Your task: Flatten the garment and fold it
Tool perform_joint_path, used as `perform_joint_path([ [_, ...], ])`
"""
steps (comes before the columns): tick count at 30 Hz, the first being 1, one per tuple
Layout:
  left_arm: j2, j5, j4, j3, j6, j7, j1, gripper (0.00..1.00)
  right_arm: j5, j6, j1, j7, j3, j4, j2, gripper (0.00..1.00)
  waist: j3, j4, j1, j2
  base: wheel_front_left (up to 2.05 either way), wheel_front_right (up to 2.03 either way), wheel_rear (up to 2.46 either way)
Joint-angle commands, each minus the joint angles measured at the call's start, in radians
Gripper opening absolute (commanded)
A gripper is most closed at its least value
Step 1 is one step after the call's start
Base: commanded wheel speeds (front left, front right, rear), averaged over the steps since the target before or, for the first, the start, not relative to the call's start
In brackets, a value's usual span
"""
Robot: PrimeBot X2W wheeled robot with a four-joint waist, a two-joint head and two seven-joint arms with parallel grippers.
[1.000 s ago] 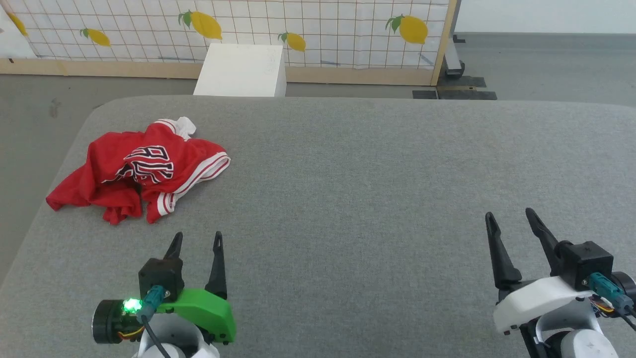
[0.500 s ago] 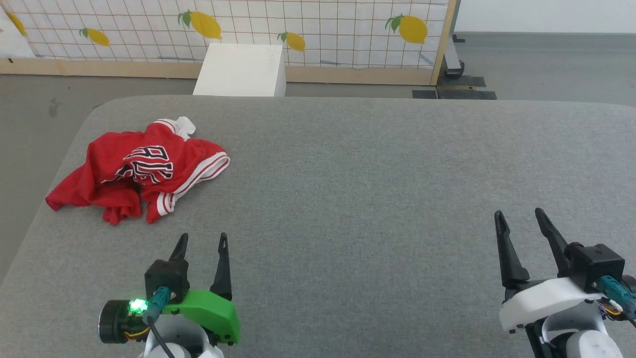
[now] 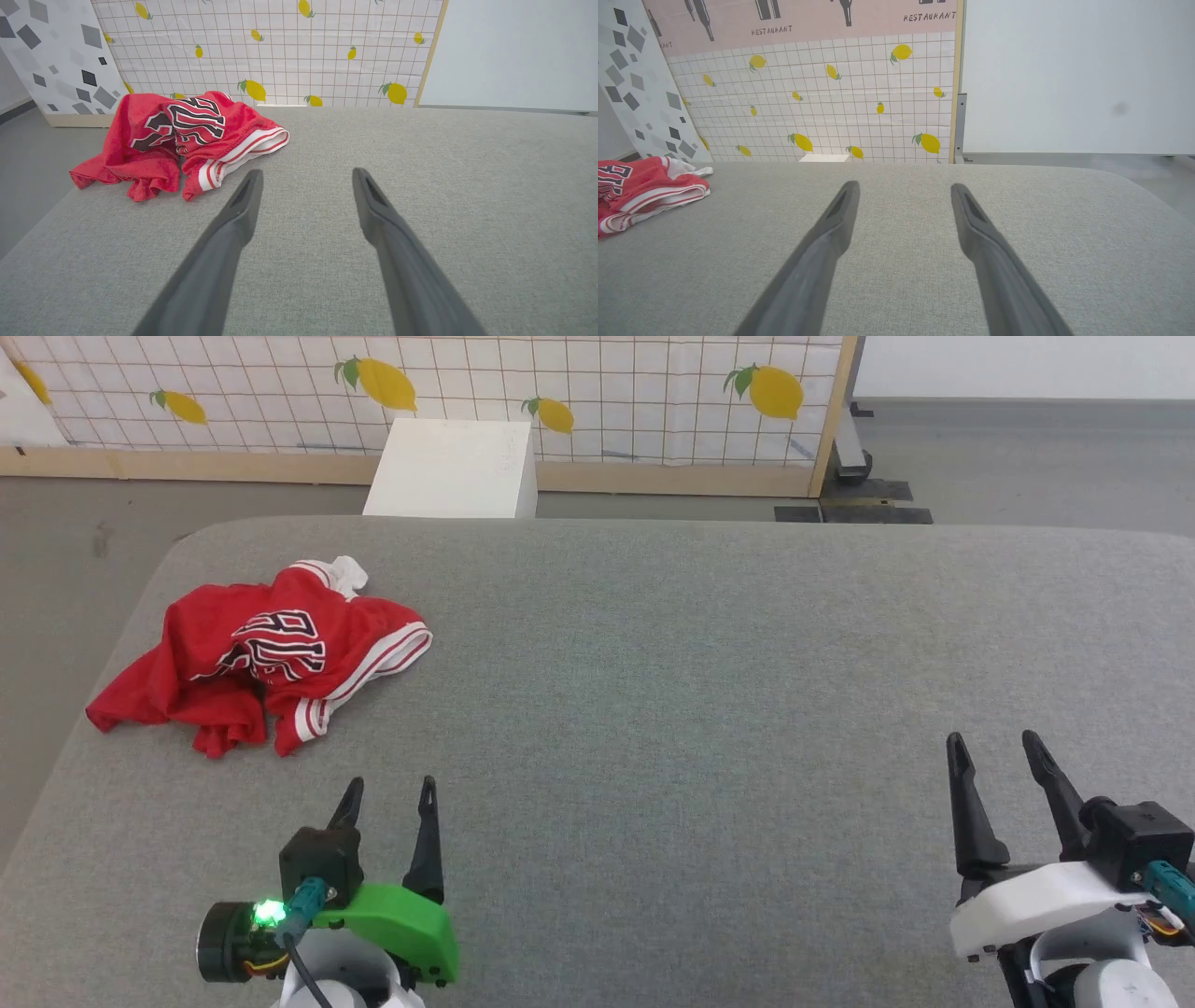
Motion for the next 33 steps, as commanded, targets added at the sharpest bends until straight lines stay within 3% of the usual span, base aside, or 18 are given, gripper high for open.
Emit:
perform_joint_path([
  [1,-0.001,-0.007,0.010,-0.005,0.006,-0.010,-0.024,1.00,0.013,-0.001,0.018,-0.012,-0.006,0.006,0.002,1.00,0.000,0.000,0.0000,-0.0001,0.00,0.00,0.00],
  [33,-0.002,-0.041,0.092,-0.037,0.015,-0.081,-0.050,1.00,0.068,-0.001,0.031,-0.083,-0.054,0.057,0.003,1.00,-0.006,0.001,0.0000,-0.0001,0.00,0.00,0.00],
])
